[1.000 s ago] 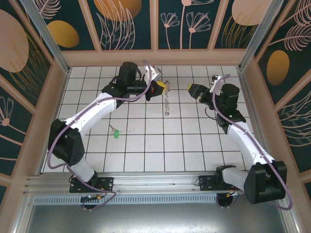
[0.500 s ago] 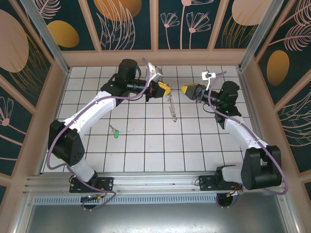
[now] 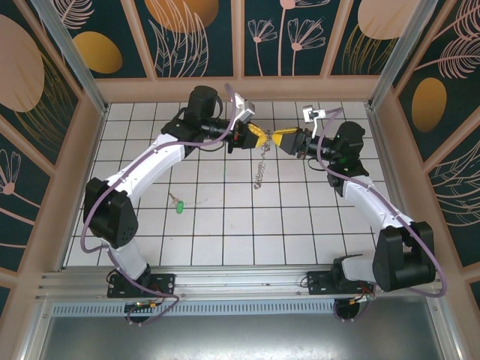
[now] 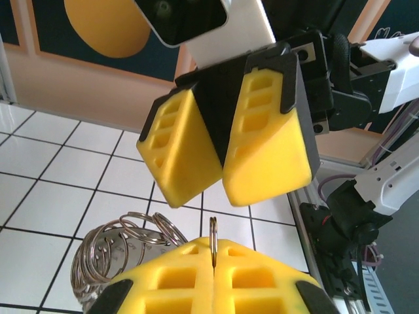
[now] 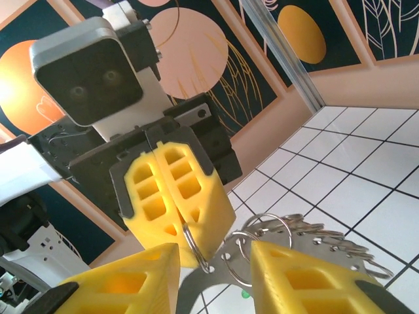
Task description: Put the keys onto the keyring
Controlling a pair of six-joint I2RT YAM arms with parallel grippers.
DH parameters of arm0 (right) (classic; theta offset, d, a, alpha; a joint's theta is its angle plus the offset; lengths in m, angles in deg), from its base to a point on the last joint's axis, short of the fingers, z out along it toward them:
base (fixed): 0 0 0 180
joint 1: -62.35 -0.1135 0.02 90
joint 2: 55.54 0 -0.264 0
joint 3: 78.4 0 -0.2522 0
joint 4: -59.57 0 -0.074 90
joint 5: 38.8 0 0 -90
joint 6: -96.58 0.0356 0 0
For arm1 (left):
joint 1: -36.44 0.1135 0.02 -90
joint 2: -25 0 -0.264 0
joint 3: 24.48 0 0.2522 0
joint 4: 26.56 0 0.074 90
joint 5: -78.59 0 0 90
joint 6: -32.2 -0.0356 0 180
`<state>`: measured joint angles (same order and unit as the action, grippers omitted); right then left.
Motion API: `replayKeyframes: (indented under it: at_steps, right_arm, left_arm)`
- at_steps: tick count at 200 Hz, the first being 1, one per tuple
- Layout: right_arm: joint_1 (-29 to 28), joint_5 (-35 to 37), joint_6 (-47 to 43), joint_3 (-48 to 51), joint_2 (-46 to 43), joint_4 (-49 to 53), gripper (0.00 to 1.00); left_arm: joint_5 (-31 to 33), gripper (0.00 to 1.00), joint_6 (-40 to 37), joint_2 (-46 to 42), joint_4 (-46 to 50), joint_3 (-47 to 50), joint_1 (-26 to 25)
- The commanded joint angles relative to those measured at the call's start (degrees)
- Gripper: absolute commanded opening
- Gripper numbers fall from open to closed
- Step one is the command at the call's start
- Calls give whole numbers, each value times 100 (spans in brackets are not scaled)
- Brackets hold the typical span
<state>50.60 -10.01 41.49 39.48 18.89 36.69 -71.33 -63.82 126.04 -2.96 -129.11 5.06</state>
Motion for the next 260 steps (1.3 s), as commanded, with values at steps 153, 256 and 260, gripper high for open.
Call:
replayKeyframes:
  at_steps: [153,256,260]
  right_arm:
    - [-298,-93,-483,-311,-73,352,29]
    - [-302,-36,-565,-254,-117,416,5]
    - [-304,-23,-567,-265,-121,413,3]
  left_arm:
    - [-477,0,-100,145,140,-410,44]
    - [-599,0,-72,223,176,-520,47]
    - [-601,0,-59,224,180,-526,52]
